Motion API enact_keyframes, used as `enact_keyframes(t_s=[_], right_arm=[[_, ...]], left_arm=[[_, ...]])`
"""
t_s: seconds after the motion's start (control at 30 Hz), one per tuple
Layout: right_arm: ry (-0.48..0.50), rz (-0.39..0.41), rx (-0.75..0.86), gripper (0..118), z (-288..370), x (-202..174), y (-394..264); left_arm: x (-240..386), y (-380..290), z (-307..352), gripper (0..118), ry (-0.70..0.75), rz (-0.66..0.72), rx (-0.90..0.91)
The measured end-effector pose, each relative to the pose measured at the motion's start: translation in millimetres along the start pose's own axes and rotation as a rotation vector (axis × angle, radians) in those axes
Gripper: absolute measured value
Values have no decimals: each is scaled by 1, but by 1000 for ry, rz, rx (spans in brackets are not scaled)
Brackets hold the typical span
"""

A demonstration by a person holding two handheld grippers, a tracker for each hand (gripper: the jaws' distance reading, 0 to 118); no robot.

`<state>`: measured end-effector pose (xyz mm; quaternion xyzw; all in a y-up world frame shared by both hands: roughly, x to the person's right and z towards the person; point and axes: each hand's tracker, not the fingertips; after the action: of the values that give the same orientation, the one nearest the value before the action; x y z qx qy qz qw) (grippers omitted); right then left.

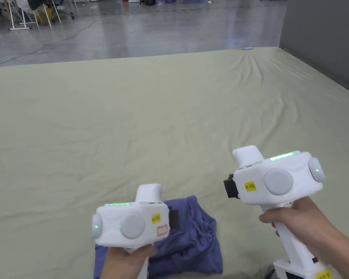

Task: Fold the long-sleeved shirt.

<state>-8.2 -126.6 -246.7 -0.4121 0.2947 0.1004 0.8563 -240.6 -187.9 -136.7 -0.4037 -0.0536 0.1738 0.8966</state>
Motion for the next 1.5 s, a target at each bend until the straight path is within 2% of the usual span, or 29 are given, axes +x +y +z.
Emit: enact_keyframes(t_s=[0.07,0.2,0.33,0.47,0.6,0.63,0.67,0.7,0.73,0.77,0.9,1.1,1.4,1.43,1.47,1.5], right_arm=[[14,-24,-14,0,-6,-12,11],[123,-96,-31,0,-26,-35,15],[170,-81,-115,0,-59,-53,-2],[239,-102,-198,0,-83,-58,-21],[220,-104,-247,0,-102,-52,-30],[175,-111,-279,0,-106,-47,-32],[134,-114,-303,0,-110,-43,-35],[158,-121,-299,0,-115,-37,-37],[221,-171,-287,0,-115,-31,-38],[233,-207,-292,0,-115,-27,-38],[252,-217,-298,0,-121,-18,-41],[271,-246,-288,0,-119,-17,-44],[269,-239,-277,0,-120,-18,-46],[269,-239,-275,0,-120,-18,-46],[268,-241,-274,0,-120,-19,-46],[267,-242,-273,0,-120,-18,-46]], left_arm=[[-11,7,22,0,3,-14,24],[-43,8,65,0,-13,31,93],[-73,-3,95,0,11,75,123],[-100,-17,108,0,18,151,118],[-124,-28,109,0,-18,261,108],[-130,-29,105,10,-17,306,75],[-136,-31,103,36,-29,343,58],[-145,-33,99,73,-60,386,63],[-161,-36,90,109,-82,423,54],[-168,-38,85,116,-99,461,46],[-194,-44,63,116,-157,615,19],[-210,-47,20,115,-227,669,-47],[-183,-40,10,115,-264,574,-34],[-180,-41,9,107,-269,556,-35],[-176,-42,8,87,-261,535,-27],[-172,-44,7,51,-253,511,-27]])
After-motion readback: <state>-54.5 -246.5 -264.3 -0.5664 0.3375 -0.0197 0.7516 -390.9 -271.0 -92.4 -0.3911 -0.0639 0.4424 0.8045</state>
